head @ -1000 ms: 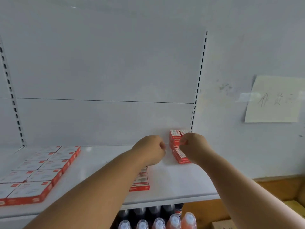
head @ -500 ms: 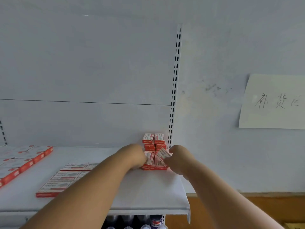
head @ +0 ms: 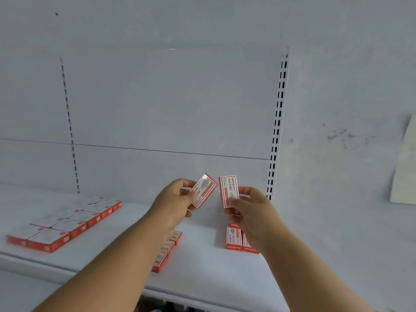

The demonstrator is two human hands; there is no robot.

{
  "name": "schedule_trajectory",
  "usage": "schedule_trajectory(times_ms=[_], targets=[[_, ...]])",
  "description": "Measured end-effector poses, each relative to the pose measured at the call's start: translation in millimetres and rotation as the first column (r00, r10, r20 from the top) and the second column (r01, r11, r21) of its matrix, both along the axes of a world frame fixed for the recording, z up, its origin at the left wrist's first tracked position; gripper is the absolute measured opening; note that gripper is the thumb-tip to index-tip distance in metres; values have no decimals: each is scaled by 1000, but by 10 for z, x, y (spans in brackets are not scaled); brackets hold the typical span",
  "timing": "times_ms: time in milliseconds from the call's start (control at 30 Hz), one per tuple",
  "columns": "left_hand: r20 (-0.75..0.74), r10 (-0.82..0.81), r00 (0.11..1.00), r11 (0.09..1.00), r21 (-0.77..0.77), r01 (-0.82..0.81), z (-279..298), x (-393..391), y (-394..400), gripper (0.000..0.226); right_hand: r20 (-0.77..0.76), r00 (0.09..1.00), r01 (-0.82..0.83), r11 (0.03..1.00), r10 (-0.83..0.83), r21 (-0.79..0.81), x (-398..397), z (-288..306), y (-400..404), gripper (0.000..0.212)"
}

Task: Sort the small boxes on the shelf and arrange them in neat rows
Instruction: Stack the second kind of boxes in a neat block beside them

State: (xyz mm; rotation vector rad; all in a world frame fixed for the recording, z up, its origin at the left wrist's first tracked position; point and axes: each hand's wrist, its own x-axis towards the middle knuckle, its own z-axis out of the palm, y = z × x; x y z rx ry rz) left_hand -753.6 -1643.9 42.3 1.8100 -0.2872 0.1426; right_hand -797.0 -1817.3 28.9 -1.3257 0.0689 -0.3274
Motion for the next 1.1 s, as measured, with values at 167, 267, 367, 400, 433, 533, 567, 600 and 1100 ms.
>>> schedule_trajectory(times_ms=[167, 267, 367, 400, 433, 533, 567, 600, 1100], targets=[[62, 72, 995, 966, 245, -85, -22, 236, 654, 21, -23, 999, 16, 953, -24, -301, 223, 30, 364, 12], [78, 89, 993, 933, 341, -111, -32, 475, 1005, 23, -30, 991, 103, 877, -132, -470, 420, 6, 618, 12], [49, 79, 996, 883, 461, -92, -79, 711, 1261, 23, -120, 983, 47, 812, -142, -581, 582, -45, 874, 13], [45, 70, 997, 854, 514, -83, -114, 786, 1311, 22, -150, 978, 22, 783, -147, -621, 621, -70, 944, 13], [41, 58, 997, 827, 557, -71, -154, 860, 1345, 22, -176, 972, 1, 750, -157, -662, 664, -98, 997, 13], [13, -16, 1000, 759, 651, 3, -293, 1029, 1364, 23, -228, 944, -14, 661, -239, -750, 757, -185, 1096, 11], [2, -43, 999, 742, 669, 31, -335, 1067, 1349, 23, -236, 932, -8, 636, -275, -771, 778, -216, 1107, 12], [-2, -70, 998, 727, 685, 52, -375, 1099, 1332, 23, -242, 920, -2, 614, -308, -789, 794, -247, 1115, 11], [52, -264, 963, 561, 821, 109, -523, 1228, 1283, 29, -318, 853, -130, 421, -413, -898, 879, -360, 1282, 21]])
